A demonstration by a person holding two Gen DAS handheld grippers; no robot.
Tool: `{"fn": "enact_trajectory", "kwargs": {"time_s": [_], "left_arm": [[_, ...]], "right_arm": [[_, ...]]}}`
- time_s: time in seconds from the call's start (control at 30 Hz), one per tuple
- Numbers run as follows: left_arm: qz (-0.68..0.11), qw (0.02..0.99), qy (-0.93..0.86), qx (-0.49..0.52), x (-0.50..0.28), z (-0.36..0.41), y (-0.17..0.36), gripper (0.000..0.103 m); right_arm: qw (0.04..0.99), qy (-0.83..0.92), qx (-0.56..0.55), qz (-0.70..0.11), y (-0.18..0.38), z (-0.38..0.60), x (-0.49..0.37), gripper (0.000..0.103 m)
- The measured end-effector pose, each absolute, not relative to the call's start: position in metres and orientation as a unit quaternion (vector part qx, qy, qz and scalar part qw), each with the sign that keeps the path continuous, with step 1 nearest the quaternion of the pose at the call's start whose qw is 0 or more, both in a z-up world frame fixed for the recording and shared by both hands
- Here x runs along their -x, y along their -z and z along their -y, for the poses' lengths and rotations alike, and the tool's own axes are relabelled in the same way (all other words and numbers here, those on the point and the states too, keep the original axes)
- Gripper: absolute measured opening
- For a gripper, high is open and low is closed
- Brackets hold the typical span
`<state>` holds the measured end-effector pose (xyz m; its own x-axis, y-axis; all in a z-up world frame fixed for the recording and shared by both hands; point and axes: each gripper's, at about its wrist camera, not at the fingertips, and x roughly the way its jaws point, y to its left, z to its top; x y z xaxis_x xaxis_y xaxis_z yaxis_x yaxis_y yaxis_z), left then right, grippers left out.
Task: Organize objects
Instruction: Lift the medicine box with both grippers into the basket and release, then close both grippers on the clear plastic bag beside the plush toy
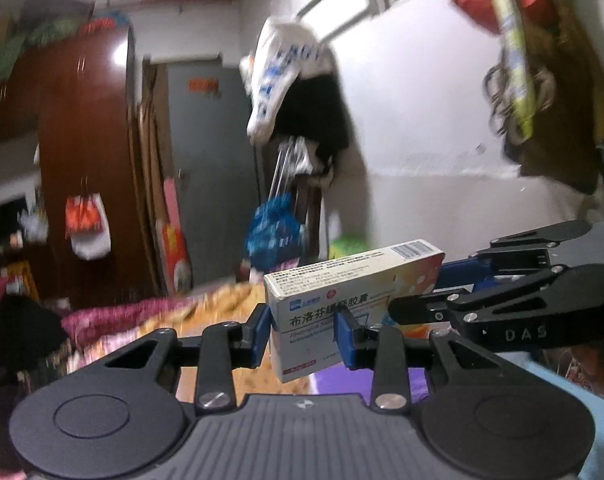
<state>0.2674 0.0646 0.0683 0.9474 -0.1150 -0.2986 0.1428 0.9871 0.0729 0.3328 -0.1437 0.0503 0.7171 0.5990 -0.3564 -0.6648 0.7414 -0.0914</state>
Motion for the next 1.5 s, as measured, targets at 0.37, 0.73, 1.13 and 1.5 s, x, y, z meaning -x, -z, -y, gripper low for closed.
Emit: {"fn": "enact_trajectory", "kwargs": {"time_s": [0.37, 0.73, 1.13, 1.5], "left_arm": [[-0.114, 0.993, 0.011, -0.029, -0.241, -0.083, -0.059, 0.084], [-0.073, 0.996, 0.043, -0.004, -0.098, -0.076, -0.007, 0.087], [-0.179, 0.983, 0.049, -0.009, -0.077, -0.064, 0.054, 0.088], [-0.231, 0.970, 0.069, 0.040, -0.095, -0.074, 0.074, 0.088]], "right_arm": [[0.945, -0.287, 0.086, -0.131, -0.045, 0.167, -0.317, 0.097], [0.929, -0.328, 0.033, -0.165, 0.015, 0.253, -0.230, 0.103], [0.919, -0.329, 0.019, -0.215, 0.059, 0.266, -0.201, 0.103], [0.896, -0.359, 0.024, -0.260, 0.078, 0.261, -0.204, 0.101]]}}
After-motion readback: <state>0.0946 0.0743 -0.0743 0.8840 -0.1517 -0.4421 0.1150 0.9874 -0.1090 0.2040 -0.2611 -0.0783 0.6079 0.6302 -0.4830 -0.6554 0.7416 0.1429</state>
